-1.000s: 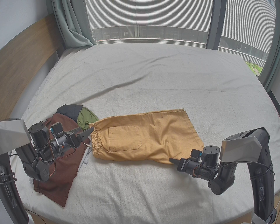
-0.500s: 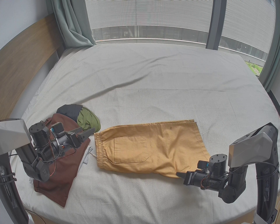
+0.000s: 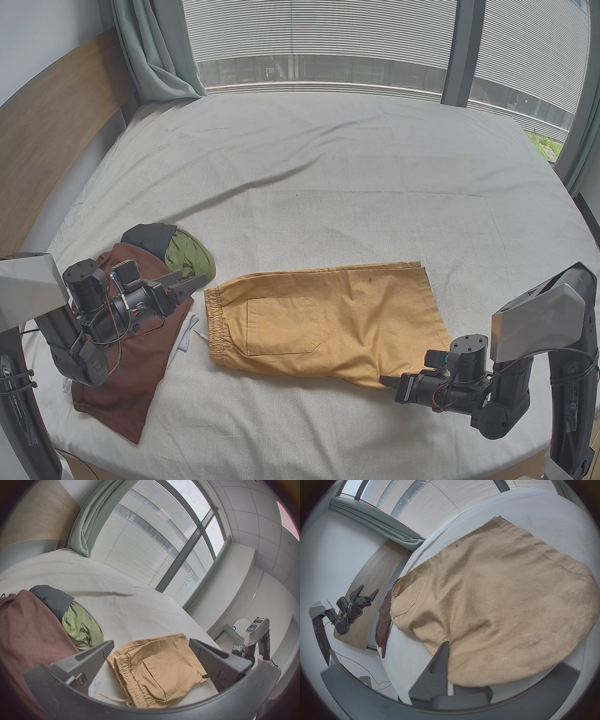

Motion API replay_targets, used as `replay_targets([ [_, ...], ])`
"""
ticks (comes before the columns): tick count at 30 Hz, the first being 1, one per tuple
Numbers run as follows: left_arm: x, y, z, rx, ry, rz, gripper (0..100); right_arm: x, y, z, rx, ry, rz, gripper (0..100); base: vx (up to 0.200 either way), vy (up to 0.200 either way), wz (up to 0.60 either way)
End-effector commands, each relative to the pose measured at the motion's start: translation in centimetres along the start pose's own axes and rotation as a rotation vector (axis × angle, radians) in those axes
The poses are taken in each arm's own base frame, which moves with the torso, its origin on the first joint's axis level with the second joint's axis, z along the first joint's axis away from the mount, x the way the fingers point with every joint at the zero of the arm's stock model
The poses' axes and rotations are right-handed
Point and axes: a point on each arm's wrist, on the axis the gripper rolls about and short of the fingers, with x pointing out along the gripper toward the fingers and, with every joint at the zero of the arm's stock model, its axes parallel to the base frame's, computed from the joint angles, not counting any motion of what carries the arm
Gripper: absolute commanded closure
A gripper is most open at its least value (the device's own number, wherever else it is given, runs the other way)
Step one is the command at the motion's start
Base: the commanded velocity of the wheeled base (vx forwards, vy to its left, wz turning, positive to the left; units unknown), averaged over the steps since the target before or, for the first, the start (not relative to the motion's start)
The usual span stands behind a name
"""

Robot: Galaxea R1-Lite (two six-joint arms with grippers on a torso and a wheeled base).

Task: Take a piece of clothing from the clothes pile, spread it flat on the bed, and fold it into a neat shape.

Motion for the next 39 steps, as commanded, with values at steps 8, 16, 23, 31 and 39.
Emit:
replay_targets([
  [8,0.2,0.0,0.1,-0.026,-0.003,-0.005,0,-0.3,0.1,-0.4,0.000,0.020,-0.003,0,0.000,0.000,0.00],
  [16,0.0,0.0,0.3,-0.023,0.001,-0.028,0,-2.6,1.6,-1.6,-0.014,0.085,0.017,0,0.000,0.000,0.00],
  [23,-0.1,-0.2,0.1,-0.026,0.009,-0.031,0,-4.3,4.3,-1.2,-0.061,0.064,0.098,0,0.000,0.000,0.00],
  [31,-0.3,-0.1,0.2,-0.022,0.008,-0.027,0,-5.1,5.7,-0.1,-0.081,0.005,0.150,0,0.000,0.000,0.00],
  [39,-1.0,-0.6,-0.2,-0.037,0.031,-0.031,0,-4.6,6.5,1.3,-0.098,-0.058,0.189,0,0.000,0.000,0.00],
])
